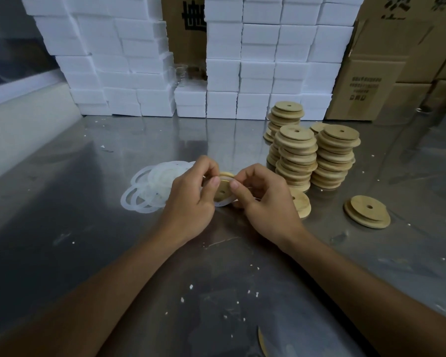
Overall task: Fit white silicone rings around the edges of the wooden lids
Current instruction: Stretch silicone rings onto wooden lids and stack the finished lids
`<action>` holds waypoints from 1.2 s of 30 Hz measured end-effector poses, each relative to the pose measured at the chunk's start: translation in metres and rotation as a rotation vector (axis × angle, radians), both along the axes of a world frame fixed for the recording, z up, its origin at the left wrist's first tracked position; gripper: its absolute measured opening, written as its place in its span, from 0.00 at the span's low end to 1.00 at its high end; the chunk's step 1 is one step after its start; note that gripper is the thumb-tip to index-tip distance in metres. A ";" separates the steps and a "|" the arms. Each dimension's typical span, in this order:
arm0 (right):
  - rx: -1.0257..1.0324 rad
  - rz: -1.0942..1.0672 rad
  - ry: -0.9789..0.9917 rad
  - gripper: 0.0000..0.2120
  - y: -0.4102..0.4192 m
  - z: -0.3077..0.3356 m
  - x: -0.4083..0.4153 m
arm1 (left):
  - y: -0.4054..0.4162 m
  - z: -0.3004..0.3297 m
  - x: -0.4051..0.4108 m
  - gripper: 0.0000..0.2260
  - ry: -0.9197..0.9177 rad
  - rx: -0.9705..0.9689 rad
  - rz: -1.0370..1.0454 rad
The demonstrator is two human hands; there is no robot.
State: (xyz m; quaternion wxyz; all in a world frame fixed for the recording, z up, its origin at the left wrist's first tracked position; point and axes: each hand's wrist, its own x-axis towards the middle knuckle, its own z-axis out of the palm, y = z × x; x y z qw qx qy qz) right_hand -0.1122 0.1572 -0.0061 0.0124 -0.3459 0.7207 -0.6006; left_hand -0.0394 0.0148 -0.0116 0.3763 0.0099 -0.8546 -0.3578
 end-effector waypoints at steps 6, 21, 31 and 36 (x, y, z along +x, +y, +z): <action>-0.049 0.022 -0.142 0.09 0.003 -0.001 -0.001 | 0.004 0.000 0.002 0.03 0.001 0.040 0.001; -0.059 0.069 -0.238 0.05 0.008 0.000 -0.007 | -0.001 -0.001 -0.001 0.06 -0.004 0.186 0.012; -0.139 0.104 -0.336 0.04 0.010 0.002 -0.007 | 0.001 0.004 0.004 0.04 -0.049 0.395 -0.052; -0.103 0.099 -0.277 0.03 0.008 0.000 -0.006 | 0.000 0.006 0.005 0.03 -0.066 0.502 -0.051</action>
